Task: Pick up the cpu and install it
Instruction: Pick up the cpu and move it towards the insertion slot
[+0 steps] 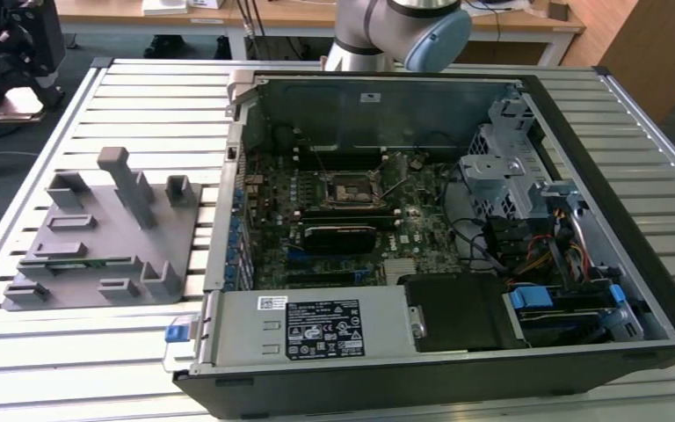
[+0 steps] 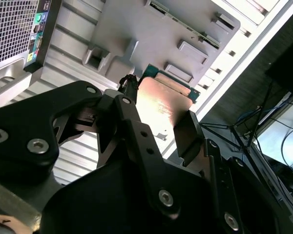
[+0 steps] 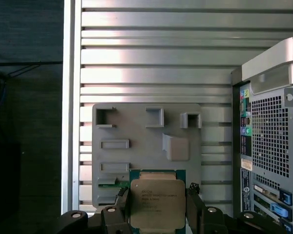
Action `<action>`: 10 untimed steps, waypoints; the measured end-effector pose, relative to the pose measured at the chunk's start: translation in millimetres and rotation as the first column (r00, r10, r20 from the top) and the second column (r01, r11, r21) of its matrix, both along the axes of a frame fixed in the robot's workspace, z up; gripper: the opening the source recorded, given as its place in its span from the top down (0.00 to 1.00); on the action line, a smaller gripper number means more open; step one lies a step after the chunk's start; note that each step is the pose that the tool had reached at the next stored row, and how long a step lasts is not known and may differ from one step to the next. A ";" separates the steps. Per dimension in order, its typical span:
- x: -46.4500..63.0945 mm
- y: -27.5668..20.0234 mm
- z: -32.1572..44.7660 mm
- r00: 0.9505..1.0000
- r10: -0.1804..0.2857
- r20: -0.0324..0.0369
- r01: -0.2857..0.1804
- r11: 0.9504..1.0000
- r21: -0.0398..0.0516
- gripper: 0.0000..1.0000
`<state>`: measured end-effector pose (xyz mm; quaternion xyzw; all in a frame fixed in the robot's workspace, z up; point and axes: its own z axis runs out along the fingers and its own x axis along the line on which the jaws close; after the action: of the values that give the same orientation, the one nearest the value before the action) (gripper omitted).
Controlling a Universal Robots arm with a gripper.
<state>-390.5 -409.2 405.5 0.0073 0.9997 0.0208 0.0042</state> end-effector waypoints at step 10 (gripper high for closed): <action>15.9 0.0 0.0 1.000 0.000 0.000 0.000 1.000 0.000 0.46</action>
<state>-374.7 -409.2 405.5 0.0073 0.9997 0.0208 0.0042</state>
